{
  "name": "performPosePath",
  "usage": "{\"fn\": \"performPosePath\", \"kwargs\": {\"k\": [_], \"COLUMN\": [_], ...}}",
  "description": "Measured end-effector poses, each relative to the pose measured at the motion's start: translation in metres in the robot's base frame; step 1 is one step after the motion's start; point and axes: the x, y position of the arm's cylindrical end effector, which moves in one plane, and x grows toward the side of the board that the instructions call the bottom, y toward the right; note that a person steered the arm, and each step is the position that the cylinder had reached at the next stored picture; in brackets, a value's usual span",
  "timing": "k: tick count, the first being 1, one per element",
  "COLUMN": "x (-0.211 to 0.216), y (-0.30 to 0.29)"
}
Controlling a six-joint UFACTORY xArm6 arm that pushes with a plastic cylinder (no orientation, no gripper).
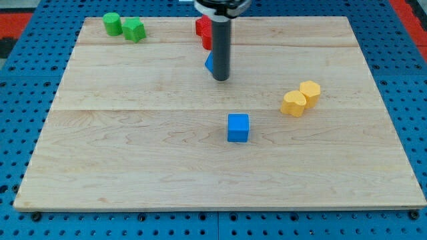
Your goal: Place the blue triangle at the bottom of the red blocks
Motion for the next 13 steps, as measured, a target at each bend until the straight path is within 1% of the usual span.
{"fn": "performPosePath", "kwargs": {"k": [1, 2, 3, 5, 6, 7, 11, 13], "x": [-0.004, -0.036, -0.039, -0.033, -0.002, -0.038, -0.059, -0.084], "y": [0.019, 0.009, -0.021, -0.030, -0.062, -0.055, -0.063, -0.044]}}
